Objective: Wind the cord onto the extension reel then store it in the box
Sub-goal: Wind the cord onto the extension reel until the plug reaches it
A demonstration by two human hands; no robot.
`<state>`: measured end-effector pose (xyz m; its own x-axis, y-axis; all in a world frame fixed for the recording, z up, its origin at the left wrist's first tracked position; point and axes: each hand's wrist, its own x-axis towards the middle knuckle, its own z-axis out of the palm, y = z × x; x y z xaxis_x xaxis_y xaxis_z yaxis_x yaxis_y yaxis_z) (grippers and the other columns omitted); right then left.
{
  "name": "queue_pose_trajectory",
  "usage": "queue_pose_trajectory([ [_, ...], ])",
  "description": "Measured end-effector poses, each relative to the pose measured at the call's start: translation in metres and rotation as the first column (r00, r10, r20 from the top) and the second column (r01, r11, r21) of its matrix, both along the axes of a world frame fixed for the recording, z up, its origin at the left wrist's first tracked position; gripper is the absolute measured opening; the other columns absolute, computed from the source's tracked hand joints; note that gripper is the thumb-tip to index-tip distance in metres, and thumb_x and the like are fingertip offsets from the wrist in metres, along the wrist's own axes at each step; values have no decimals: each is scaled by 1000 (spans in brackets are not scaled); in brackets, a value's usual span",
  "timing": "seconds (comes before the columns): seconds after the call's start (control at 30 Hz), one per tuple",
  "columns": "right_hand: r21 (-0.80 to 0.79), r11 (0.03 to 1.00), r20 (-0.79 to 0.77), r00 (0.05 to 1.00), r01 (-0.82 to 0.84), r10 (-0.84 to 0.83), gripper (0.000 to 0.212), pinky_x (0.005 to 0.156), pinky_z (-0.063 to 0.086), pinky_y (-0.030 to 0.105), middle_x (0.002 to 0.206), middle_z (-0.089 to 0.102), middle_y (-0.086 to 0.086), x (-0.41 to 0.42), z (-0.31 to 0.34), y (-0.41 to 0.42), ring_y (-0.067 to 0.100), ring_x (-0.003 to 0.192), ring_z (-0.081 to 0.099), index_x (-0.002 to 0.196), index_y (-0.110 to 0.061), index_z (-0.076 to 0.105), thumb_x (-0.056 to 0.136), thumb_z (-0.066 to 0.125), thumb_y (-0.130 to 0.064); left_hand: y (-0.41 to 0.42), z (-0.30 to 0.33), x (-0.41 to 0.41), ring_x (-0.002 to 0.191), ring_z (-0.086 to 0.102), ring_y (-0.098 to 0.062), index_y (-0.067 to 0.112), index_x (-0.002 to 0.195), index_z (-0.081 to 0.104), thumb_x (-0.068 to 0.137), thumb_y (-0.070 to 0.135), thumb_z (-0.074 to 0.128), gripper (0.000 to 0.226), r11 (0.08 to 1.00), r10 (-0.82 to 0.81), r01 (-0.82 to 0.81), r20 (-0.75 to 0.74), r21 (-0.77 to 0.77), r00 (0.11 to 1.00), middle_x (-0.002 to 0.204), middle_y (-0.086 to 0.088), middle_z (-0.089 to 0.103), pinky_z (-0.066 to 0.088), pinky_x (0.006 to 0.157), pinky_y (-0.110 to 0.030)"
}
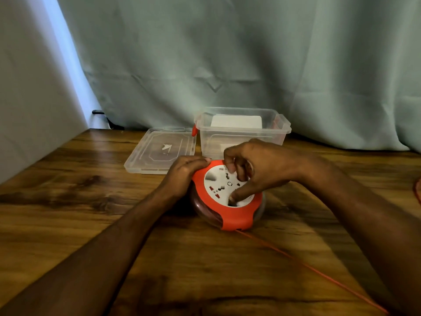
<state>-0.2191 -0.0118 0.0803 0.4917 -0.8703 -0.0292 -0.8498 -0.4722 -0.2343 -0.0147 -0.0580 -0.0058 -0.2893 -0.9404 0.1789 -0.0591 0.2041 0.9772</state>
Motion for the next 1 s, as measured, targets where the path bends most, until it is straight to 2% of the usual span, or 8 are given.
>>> queue_pose_trajectory([
  [0.1,-18,1000,-86,996,-15,13,39,58,53,19,82,68,-14,7,-1,-5,7,78,68,77,-27,62,70,88,-55,0,0,-1,79,79,-17,12,93,78,104,16,53,28,1000,28,-28,12,-2,1000,83,-1,82,60,68,-22],
  [0.27,20,1000,-102,995,6,-4,41,54,46,16,69,70,-12,10,6,-9,3,69,69,66,-24,64,68,90,-55,2,2,0,73,77,-5,17,89,76,106,14,51,30,998,9,-5,66,-57,998,78,11,81,57,67,-16],
  [0.4,51,998,-59,997,47,-44,43,61,57,25,80,74,-10,11,8,-11,9,79,72,73,-22,69,62,91,-56,3,4,0,71,76,-3,17,86,76,106,13,49,33,997,9,-1,96,-83,995,74,12,80,56,65,-13],
  [0.57,56,996,-64,996,67,-63,44,67,65,34,84,74,-9,13,8,-11,12,81,72,73,-22,69,60,92,-57,4,3,-3,65,67,17,21,92,71,106,6,46,32,990,26,-14,83,-144,996,73,17,67,48,61,-2],
  [0.73,-12,999,-125,992,33,-35,39,62,61,25,79,73,-11,15,6,-3,6,75,72,69,-23,67,73,85,-57,-1,2,1,74,77,-5,21,87,76,106,17,51,32,996,4,5,96,-90,995,77,12,81,57,68,-15],
  [0.8,-45,999,-149,988,23,-29,40,56,51,22,71,65,-16,19,3,0,5,70,68,70,-23,67,78,80,-60,-2,1,1,77,78,-12,17,87,77,105,16,51,32,996,-5,13,93,-88,996,81,3,82,59,71,-20],
  [0.87,-95,995,-150,989,-6,-8,42,55,45,23,67,63,-14,23,-2,1,8,68,66,69,-22,68,84,73,-61,-4,0,2,79,77,-18,12,88,78,104,14,51,32,995,-12,20,82,-101,997,84,-3,82,59,75,-26],
  [1.0,-260,964,-146,989,-49,10,39,57,47,29,74,66,-9,28,-7,3,10,71,63,74,-22,69,88,69,-58,-4,2,2,84,77,-25,11,89,80,104,14,51,33,998,1,1,32,-65,999,90,-11,82,61,83,-37],
])
